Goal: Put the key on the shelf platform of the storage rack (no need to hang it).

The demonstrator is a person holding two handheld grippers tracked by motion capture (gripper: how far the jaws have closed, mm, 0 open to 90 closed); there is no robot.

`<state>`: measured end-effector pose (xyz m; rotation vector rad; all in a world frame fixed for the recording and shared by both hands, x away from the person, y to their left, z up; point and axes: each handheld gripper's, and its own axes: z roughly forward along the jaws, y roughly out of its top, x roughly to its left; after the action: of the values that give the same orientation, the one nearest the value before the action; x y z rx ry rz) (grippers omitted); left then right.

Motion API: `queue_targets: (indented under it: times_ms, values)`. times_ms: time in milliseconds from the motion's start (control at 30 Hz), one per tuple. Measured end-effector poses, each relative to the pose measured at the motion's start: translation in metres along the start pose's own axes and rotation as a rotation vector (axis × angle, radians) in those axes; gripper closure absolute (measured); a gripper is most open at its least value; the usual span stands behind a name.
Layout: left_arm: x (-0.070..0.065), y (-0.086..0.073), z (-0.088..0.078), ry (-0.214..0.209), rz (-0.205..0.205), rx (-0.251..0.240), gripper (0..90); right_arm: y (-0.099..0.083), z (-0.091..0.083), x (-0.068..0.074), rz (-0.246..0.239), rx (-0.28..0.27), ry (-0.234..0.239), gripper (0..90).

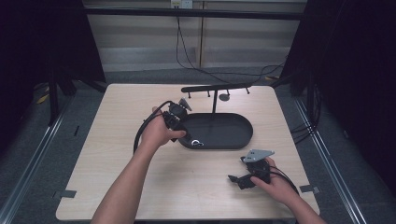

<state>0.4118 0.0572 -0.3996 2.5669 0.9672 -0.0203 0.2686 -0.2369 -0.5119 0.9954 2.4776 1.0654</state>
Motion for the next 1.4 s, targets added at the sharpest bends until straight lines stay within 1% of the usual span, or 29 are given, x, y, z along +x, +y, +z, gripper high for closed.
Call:
queue_targets:
  times_ms: [67, 133, 333, 367, 567, 600, 633, 700, 733, 900, 1400]
  values:
    - [0.001, -0.003, 0.0, -0.001, -0.006, -0.005, 32.1, 0.0, 0.0, 0.0, 0.0, 0.0, 0.001, 9.2]
    - [0.003, -0.005, -0.001, -0.001, -0.005, 0.001, 31.8, 0.0, 0.0, 0.0, -0.001, 0.0, 0.0, 9.2]
    - [0.007, -0.012, -0.005, 0.002, -0.003, 0.0, 31.3, 0.0, 0.0, 0.0, 0.001, 0.0, 0.001, 9.2]
    - [0.007, -0.013, -0.005, 0.001, -0.01, -0.007, 31.2, 0.0, 0.0, 0.0, 0.001, 0.0, 0.001, 9.2]
    - [0.009, -0.02, -0.008, 0.006, -0.012, -0.005, 30.7, 0.0, 0.0, 0.0, -0.002, 0.001, 0.001, 9.2]
    - [0.01, -0.021, -0.01, 0.004, -0.007, -0.005, 30.7, 0.0, 0.0, 0.0, 0.001, 0.0, 0.001, 9.2]
    - [0.011, -0.023, -0.011, 0.002, -0.012, -0.014, 30.7, 0.0, 0.0, 0.0, 0.001, 0.0, 0.001, 9.2]
    - [0.012, -0.025, -0.012, 0.0, -0.01, -0.013, 30.7, 0.0, 0.0, 0.0, 0.004, 0.001, 0.0, 9.2]
    - [0.013, -0.027, -0.013, 0.0, -0.017, -0.015, 30.7, 0.0, 0.0, 0.0, 0.004, 0.001, 0.0, 9.2]
    - [0.016, -0.032, -0.016, 0.005, -0.022, -0.016, 30.5, 0.0, 0.0, 0.0, 0.004, 0.001, 0.001, 9.2]
    - [0.022, -0.047, -0.023, 0.01, -0.031, -0.024, 30.0, 0.0, 0.0, 0.0, 0.003, 0.002, 0.001, 9.2]
